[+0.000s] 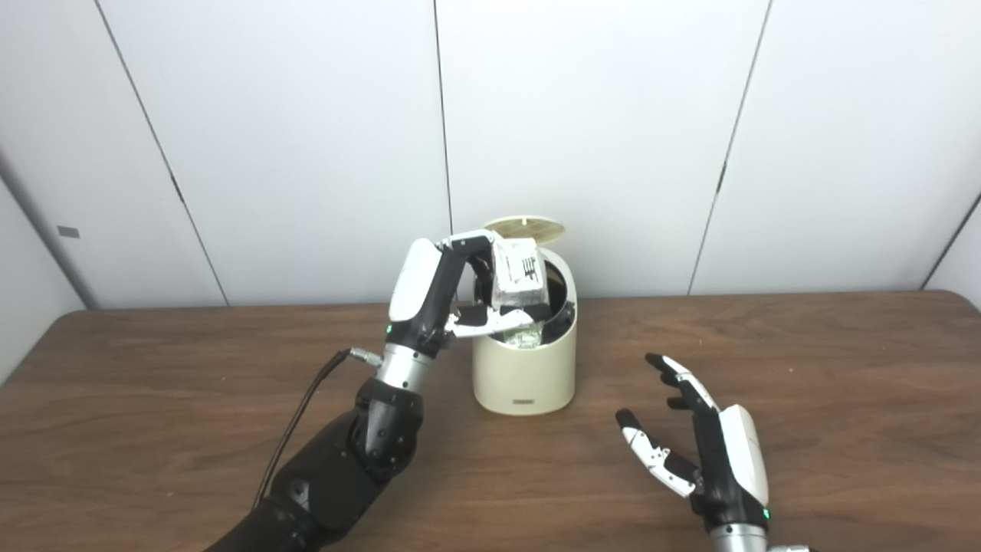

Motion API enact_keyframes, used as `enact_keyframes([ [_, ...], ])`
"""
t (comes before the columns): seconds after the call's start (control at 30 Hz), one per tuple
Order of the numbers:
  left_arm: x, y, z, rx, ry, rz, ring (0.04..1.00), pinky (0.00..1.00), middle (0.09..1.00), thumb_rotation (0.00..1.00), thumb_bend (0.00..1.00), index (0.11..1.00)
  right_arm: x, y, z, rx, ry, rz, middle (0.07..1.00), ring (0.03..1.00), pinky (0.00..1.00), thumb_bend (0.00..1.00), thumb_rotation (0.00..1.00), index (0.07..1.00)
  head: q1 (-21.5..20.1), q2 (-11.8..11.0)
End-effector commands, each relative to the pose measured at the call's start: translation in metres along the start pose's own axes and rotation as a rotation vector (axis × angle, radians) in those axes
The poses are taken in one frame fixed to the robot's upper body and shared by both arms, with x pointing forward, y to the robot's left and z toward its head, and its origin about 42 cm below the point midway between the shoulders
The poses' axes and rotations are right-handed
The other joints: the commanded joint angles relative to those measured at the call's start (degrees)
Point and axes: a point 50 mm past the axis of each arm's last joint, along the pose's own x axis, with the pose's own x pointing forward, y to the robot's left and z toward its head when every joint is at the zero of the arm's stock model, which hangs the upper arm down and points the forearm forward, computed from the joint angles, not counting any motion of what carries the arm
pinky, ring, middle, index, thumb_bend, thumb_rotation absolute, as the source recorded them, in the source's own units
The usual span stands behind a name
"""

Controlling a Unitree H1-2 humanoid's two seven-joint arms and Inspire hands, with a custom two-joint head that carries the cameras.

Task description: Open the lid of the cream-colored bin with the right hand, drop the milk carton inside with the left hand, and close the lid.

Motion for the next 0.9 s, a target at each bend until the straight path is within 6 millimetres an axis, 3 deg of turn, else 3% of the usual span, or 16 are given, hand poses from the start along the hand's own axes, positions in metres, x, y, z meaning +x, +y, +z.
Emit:
enact_keyframes([
  [0.0, 0.029, 0.017, 0.014, 0.03, -0.09, 0.044, 0.458, 0.38, 0.489, 0.0, 0.5, 0.47, -0.009, 0.014, 0.002, 0.029, 0.016, 0.019, 0.832, 0.807, 0.69, 0.23, 0.46, 0.816, 0.07, -0.05],
  [0.33, 0.041, 0.022, 0.024, 0.113, -0.203, 0.053, 0.462, 0.4, 0.488, 0.0, 0.5, 0.468, -0.009, 0.016, 0.002, 0.03, 0.003, 0.014, 0.829, 0.803, 0.69, 0.22, 0.36, 0.814, 0.04, -0.23],
  [0.47, 0.044, 0.022, 0.028, 0.133, -0.242, 0.057, 0.464, 0.41, 0.491, 0.0, 0.5, 0.465, -0.009, 0.018, 0.002, 0.031, 0.014, 0.023, 0.835, 0.807, 0.69, 0.23, 0.42, 0.819, -0.09, -0.58],
  [0.87, 0.041, 0.019, 0.049, 0.154, -0.396, 0.059, 0.478, 0.44, 0.483, 0.0, 0.5, 0.462, -0.008, 0.021, -0.001, 0.02, -0.023, 0.028, 0.828, 0.806, 0.69, 0.22, 0.36, 0.804, 0.1, -1.25],
])
